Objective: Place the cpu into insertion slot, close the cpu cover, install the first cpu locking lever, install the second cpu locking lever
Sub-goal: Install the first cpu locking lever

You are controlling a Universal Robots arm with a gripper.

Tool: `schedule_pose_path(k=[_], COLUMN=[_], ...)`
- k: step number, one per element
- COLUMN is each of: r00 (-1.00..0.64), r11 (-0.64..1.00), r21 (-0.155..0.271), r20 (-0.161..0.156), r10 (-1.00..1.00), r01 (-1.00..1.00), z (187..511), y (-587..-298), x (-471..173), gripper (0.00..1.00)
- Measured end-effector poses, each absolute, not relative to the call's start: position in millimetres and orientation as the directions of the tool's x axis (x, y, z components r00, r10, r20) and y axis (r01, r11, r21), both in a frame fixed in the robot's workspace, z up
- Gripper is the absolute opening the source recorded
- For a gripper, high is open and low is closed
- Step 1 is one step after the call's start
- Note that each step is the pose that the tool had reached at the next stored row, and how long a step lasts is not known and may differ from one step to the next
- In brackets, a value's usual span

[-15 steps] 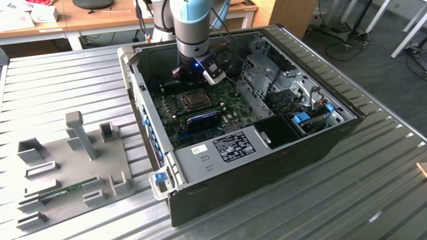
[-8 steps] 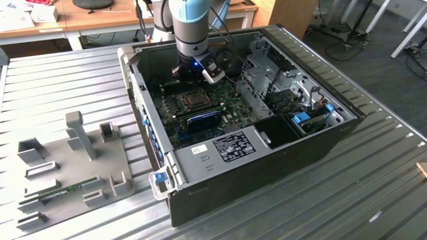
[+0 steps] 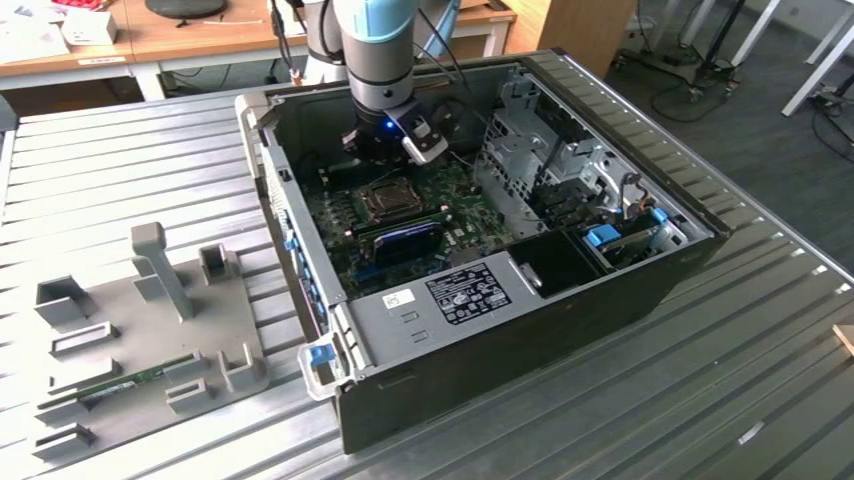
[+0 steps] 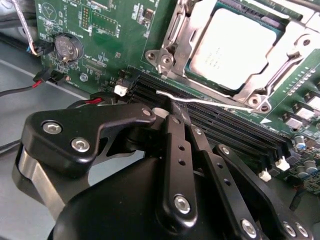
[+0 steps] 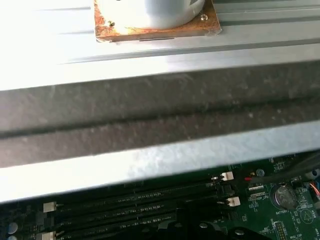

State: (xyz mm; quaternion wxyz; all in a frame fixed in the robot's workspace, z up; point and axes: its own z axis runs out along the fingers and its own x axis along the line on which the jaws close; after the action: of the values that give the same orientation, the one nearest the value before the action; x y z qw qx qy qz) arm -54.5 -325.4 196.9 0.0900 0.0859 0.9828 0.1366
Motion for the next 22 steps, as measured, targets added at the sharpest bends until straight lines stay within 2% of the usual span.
schedule_pose_path(k=[9, 22], r00=[-0.969, -0.969], r11=[0.947, 0.942], r21=[0.288, 0.303], r20=[-0.153, -0.15], r10=[0.194, 0.196], r01=[0.144, 0.144], z=[198, 216], y=[-325, -321], x=[-55, -55], gripper=[0.11, 0.11])
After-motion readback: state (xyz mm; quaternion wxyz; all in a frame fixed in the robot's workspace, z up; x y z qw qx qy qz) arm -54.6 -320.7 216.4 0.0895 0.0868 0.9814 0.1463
